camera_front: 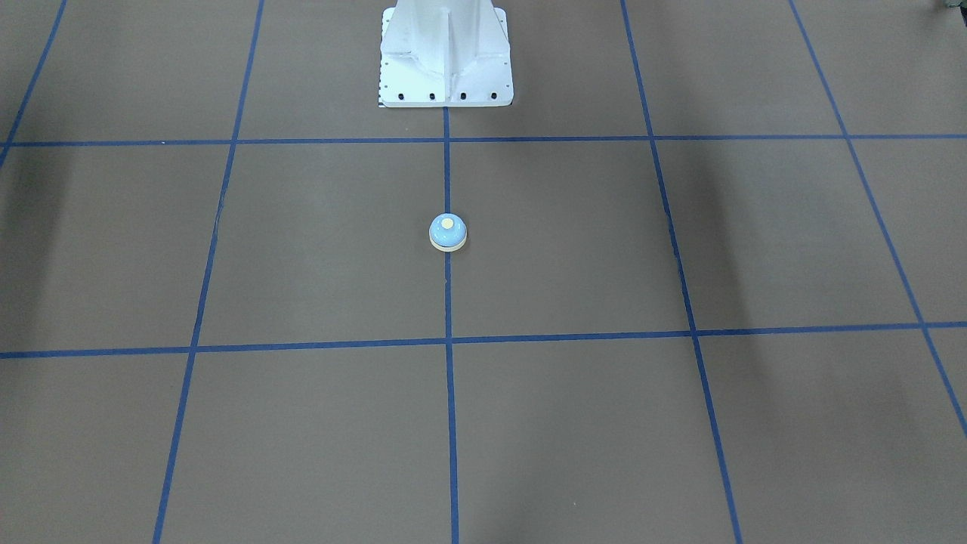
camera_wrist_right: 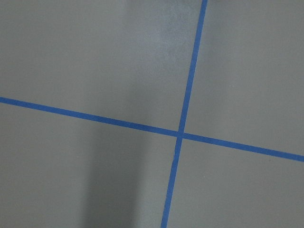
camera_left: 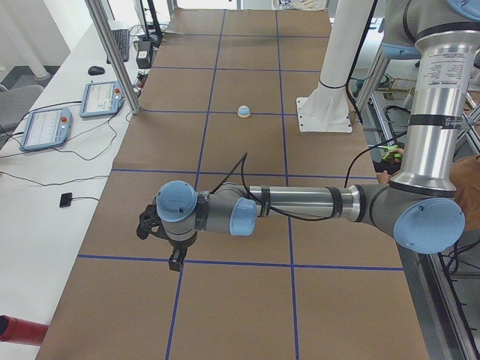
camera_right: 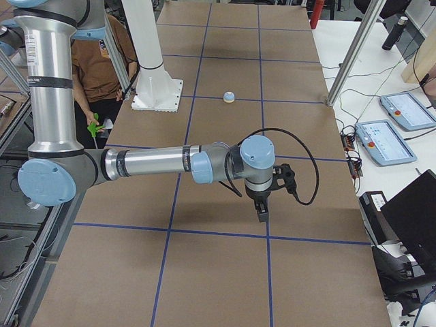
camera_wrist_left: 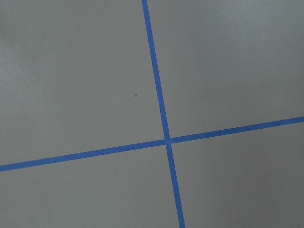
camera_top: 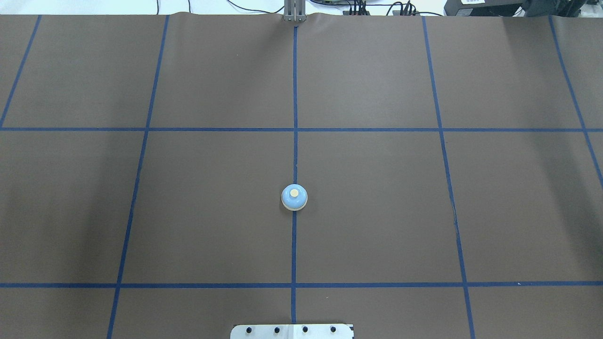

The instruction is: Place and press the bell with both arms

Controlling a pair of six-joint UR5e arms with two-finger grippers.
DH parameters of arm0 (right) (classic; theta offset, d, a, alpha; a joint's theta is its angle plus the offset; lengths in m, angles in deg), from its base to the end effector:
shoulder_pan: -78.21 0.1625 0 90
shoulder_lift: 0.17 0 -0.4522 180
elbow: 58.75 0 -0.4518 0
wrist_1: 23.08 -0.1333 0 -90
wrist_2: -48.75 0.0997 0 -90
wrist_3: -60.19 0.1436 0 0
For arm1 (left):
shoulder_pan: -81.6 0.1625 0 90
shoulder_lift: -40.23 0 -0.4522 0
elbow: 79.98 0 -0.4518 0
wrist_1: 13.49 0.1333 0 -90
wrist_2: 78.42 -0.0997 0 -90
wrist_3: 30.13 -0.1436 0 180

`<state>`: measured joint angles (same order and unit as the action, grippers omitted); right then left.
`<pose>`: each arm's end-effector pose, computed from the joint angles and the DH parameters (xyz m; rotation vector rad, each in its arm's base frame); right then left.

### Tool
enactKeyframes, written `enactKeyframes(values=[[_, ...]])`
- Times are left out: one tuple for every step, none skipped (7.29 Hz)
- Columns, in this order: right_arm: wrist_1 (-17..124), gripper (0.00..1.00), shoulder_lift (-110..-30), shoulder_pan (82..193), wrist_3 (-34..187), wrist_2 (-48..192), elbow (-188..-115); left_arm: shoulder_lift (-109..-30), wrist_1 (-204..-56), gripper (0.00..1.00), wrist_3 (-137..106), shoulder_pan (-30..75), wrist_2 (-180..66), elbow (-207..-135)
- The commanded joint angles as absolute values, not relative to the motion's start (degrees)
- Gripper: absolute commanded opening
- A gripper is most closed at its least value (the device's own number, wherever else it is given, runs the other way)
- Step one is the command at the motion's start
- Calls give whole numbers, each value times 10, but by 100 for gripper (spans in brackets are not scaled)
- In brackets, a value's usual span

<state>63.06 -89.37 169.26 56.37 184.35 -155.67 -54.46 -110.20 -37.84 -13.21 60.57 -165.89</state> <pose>0.0412 -0.5712 0.6324 0.2249 -0.7846 -0.1261 -0.0751 -0.5954 0.6892 0.2122 0.8360 0.1020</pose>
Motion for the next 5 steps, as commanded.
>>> enactKeyframes(values=[[631,100,-892,1693,564,1848,-1561,-543,-1107,99,-380,-132,602,-1659],[631,100,-885,1693,564,1848,-1561,-540,-1107,100,-380,-132,600,-1659],[631,100,-882,1695,564,1852,-1565,-539,-1107,100,-380,-132,600,-1659],[632,100,-868,1704,564,1851,-1564,-539,-1107,99,-375,-132,599,-1660],[632,100,-867,1705,564,1852,-1561,-541,-1107,100,-374,-132,599,-1659]])
